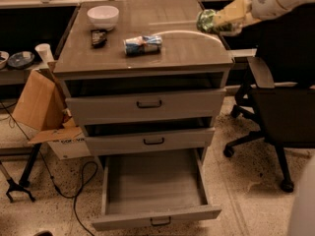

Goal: Place green can into bottom drawer

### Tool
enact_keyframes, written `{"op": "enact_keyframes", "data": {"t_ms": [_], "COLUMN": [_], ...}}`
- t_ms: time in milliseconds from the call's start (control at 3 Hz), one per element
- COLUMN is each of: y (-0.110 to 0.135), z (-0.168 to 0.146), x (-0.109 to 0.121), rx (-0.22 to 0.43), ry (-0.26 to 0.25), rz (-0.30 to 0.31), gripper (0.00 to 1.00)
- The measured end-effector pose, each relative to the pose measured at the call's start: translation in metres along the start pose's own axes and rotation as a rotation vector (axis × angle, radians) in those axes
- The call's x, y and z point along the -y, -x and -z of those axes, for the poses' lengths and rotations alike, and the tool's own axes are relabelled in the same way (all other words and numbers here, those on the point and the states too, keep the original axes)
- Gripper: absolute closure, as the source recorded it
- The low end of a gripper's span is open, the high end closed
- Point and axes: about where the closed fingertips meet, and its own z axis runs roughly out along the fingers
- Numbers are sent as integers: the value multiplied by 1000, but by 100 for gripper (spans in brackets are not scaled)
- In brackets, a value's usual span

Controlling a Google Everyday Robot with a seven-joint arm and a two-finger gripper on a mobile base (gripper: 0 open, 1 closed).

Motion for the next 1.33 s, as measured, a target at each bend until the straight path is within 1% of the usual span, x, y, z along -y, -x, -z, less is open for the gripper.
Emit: {"op": "enact_keyframes", "data": {"t_ms": [333,667,1000,1333], "y": [-31,-87,-175,-178], "z": [10,8,-22,-24], "x": [10,40,62,59], "rx": [-13,-60,-191,-194], "ry": [-71,-165,-198,-185], "rz": [-63,-152,-231,-227], "gripper": [100,100,100,100]}}
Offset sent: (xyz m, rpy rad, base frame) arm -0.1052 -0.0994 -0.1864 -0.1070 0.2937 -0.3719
